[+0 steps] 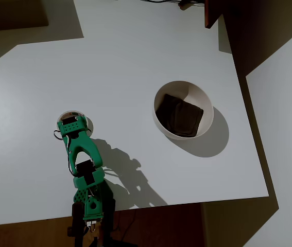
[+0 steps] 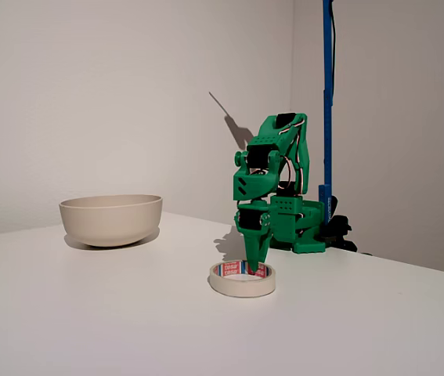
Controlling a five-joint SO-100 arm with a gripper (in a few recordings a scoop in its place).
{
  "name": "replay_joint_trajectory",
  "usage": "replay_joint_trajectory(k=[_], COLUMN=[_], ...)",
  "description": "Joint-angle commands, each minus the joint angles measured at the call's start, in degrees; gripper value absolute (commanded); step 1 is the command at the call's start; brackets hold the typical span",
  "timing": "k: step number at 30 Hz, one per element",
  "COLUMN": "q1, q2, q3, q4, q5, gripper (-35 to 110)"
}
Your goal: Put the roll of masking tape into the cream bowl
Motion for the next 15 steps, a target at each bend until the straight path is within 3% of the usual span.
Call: replay_joint_trajectory(k=[1, 8, 15], q1=[-0.6, -0.6, 1.9], q2=[1.0, 3.2, 16.1], q3=[-3.1, -2.0, -1.5], q4=[0.6, -0.8, 1.8], q5=[0.9, 1.1, 0.7], gripper=[-8, -8, -8])
